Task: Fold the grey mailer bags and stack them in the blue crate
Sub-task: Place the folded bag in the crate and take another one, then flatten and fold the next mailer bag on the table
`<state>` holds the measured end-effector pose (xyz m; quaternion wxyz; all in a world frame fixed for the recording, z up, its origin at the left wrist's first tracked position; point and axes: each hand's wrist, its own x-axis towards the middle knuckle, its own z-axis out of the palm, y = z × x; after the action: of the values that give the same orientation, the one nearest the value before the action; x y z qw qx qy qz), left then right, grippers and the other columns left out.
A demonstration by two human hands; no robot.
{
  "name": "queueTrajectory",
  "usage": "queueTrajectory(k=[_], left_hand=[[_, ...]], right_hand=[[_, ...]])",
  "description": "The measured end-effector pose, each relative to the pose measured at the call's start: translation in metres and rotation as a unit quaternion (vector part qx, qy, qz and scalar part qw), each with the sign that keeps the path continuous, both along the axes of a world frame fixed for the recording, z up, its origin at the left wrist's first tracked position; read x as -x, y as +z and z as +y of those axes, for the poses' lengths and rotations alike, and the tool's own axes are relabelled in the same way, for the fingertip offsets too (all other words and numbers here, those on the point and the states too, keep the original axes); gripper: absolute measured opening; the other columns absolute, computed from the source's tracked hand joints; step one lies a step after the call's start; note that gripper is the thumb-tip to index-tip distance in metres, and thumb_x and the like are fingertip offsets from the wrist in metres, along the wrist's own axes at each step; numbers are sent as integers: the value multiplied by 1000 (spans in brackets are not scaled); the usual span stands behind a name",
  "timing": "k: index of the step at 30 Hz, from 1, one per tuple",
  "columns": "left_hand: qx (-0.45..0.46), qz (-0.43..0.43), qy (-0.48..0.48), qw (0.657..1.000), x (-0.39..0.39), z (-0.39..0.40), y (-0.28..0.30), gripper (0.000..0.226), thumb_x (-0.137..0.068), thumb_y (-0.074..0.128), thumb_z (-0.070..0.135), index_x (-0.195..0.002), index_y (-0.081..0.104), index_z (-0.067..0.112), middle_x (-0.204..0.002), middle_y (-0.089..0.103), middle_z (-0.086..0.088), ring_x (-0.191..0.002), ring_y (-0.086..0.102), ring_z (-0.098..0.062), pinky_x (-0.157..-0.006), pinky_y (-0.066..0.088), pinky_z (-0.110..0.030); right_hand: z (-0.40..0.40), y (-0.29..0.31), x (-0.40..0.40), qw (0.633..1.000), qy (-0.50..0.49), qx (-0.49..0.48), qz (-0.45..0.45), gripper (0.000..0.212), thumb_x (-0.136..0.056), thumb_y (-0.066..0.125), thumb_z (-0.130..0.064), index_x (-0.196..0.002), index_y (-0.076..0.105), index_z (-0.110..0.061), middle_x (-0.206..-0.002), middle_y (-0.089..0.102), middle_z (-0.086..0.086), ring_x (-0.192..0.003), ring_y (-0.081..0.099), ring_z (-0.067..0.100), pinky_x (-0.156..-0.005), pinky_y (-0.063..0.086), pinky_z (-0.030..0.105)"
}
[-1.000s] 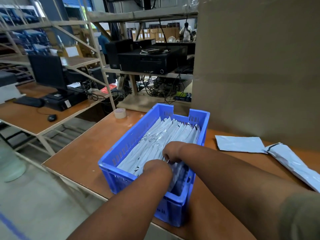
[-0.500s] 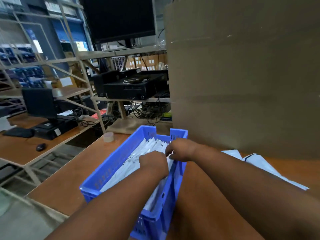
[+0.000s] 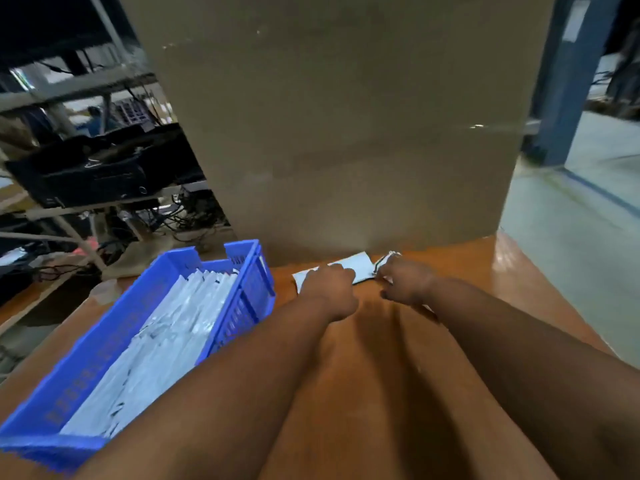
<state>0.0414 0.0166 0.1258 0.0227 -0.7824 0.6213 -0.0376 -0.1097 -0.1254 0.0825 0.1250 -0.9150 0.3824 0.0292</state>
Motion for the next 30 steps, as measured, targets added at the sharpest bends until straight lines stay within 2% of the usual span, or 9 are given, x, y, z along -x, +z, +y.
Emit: queueTrajectory(k=[4,7,11,14,17,20,22,25,30], left_hand=[[-38,49,-35,997,41,-34,-42,49,-87,66,47,-131,62,26,-131,59,-4,-122,58,-32,-98,50,-45],[-69,25,-70,995,60,-49,-71,53,-90,67,49,-136,61,25,-138,58,-5,-125,56,-30,-101,50,-44],[-88,1,-78,993,71,-56,-96,38,-93,63,48,-122,60,24,-122,57,-4,-112,57,-27,-87,51,-42],[-84,3,-77,993,72,-56,-102,45,-93,63,48,-130,57,23,-134,55,-5,-122,53,-28,-97,51,-44],[-49,-3,-74,996,68,-53,-103,53,-90,63,44,-137,54,20,-141,52,-6,-129,49,-30,-101,49,-45],[-7,-9,-81,997,65,-35,-102,65,-91,59,53,-145,51,17,-150,49,-10,-135,47,-33,-107,46,-48],[-7,-14,-112,994,63,-13,-105,75,-96,47,64,-153,45,15,-160,44,-11,-145,42,-33,-118,38,-50],[-53,2,-108,993,62,33,-126,80,-104,32,68,-166,28,18,-175,22,-7,-160,20,-28,-130,19,-50],[26,21,-120,992,58,101,-172,80,-103,36,72,-157,47,13,-164,44,-11,-150,43,-33,-121,35,-57]], right_hand=[[-26,-62,60,992,-126,19,-4,76,-84,60,-62,-150,38,-31,-144,42,9,-132,46,35,-106,44,51],[-39,-95,75,991,-129,26,11,88,-84,61,-67,-156,27,-31,-149,39,12,-139,41,38,-112,36,59],[-53,-110,67,995,-102,-6,-4,77,-91,61,-47,-158,27,-33,-150,43,12,-139,41,37,-112,42,52],[-56,-118,60,998,-65,-17,-22,68,-94,54,-37,-158,29,-39,-153,45,8,-138,43,36,-114,40,52],[-47,-126,62,999,19,-13,-41,70,-95,57,-43,-161,32,-42,-156,45,3,-139,45,34,-120,33,50],[-22,-126,76,992,109,-26,-59,72,-92,61,-46,-159,36,-43,-153,50,-3,-135,51,30,-119,35,50],[0,-124,89,986,152,-36,-58,72,-91,59,-47,-158,35,-44,-154,48,-6,-136,51,27,-123,29,55],[37,-119,108,980,184,-38,-59,75,-86,61,-44,-157,36,-44,-156,46,-9,-141,46,21,-127,12,62],[96,-118,131,974,212,-19,-71,79,-83,60,-50,-157,35,-40,-156,46,-7,-144,39,16,-130,7,57]])
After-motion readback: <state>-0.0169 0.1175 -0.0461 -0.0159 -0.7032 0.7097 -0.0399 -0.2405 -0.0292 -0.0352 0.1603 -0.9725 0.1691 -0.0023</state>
